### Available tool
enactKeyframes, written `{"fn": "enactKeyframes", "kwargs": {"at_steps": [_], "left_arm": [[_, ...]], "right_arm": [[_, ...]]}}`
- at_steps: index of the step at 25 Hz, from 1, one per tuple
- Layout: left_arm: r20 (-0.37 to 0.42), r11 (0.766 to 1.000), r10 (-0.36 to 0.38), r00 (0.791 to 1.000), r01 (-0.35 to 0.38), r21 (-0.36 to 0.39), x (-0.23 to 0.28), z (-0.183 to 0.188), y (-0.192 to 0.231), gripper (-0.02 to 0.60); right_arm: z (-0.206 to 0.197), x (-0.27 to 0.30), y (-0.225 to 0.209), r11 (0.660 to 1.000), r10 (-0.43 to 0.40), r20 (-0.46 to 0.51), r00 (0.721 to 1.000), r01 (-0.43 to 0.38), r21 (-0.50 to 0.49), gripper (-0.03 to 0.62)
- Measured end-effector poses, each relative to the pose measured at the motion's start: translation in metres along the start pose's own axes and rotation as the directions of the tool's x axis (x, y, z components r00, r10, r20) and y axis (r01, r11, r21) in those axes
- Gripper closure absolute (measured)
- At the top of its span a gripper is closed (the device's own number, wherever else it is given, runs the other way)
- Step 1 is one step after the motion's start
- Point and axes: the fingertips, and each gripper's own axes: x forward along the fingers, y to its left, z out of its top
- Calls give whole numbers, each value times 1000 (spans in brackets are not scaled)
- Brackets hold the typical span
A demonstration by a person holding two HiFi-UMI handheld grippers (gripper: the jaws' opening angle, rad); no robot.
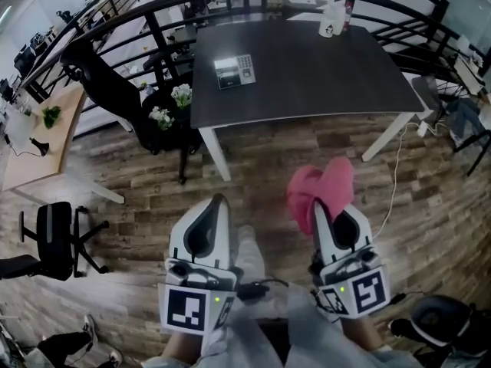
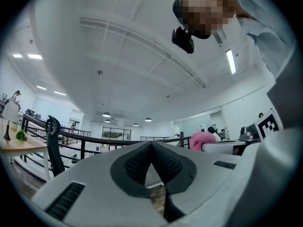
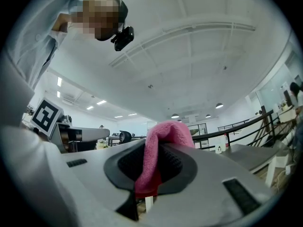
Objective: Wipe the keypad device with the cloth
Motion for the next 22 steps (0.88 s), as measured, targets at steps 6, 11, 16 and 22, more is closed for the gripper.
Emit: {"fn": "enactKeyframes", "kwargs": {"at_steps": [6,11,16,22], "left_arm": [[-7,1000,-15,1000,15,3,42,-2,25,569],[-11,1000,-27,1000,27,6,76,-7,49,569],[-4,999,-42,999,42,1,114,-8,79,569],[-24,999,-50,998,50,-19,155,-16,115,569]], "right_arm": [[1,43,-13,1000,-10,8,1000,10,22,539],[-1,83,-23,1000,-12,0,1000,12,27,539],[1,133,-31,1000,-16,23,1000,16,23,539],[-6,187,-39,1000,-19,8,1000,19,19,539]]}}
